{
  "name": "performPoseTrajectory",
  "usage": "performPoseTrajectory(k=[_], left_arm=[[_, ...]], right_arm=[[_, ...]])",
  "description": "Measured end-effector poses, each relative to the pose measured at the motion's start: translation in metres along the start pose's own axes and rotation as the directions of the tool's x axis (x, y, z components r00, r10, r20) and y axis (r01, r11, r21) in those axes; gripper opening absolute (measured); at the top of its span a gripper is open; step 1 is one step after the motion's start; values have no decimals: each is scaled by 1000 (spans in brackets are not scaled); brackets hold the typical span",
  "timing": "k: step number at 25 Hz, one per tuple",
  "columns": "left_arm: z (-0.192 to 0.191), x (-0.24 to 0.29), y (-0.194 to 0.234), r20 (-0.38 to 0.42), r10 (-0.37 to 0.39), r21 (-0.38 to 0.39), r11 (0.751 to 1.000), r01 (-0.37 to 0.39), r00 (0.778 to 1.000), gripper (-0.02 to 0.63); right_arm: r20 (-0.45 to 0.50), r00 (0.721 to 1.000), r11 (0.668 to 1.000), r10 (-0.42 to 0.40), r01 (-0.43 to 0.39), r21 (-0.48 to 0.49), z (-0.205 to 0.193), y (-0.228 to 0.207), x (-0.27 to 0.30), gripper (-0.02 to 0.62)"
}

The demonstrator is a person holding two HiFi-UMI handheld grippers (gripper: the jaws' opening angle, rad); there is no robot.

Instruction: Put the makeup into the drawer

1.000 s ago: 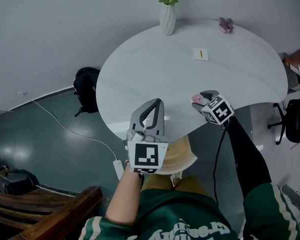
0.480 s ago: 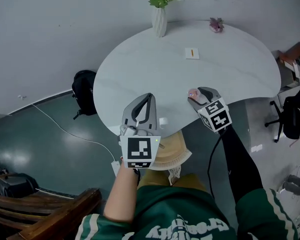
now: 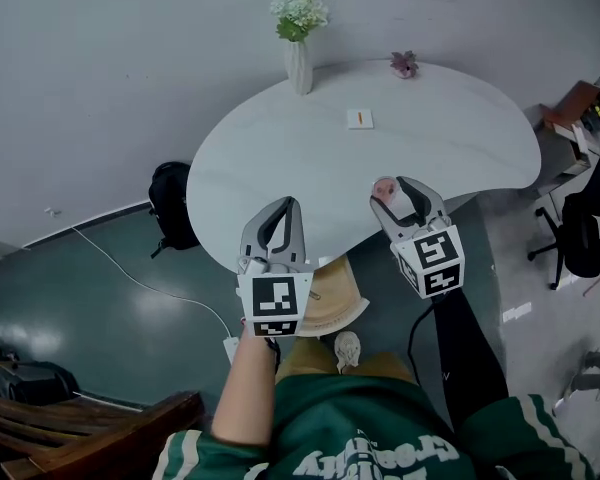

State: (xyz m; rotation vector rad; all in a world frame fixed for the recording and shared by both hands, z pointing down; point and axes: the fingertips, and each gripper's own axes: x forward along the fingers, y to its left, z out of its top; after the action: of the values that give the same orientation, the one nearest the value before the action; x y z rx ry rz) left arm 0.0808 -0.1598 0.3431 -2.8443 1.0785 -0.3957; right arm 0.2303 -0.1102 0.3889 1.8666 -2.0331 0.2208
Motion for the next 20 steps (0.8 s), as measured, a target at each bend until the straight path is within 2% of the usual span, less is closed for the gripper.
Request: performPoseTrajectory(k=[6,11,15,20], left_arm=[[23,-27,-23,31,17,23,1000,-18,999,0],[43,-51,-41,96,16,-7,1000,-16,995,0],[47,-66,-48,88,43,20,999,-45,995,0],[49,-88,-45,105,72,-27,997,-70,992,0]], right_arm=[[107,992,998,-62,61,12,25,-4,-55,239],[181,979,996,-90,92,-2,36,-8,-89,239],[191,978,997,-78,80,-3,37,-8,-98,239],[206,978,999,-31,36,-22,39,9,-104,239]])
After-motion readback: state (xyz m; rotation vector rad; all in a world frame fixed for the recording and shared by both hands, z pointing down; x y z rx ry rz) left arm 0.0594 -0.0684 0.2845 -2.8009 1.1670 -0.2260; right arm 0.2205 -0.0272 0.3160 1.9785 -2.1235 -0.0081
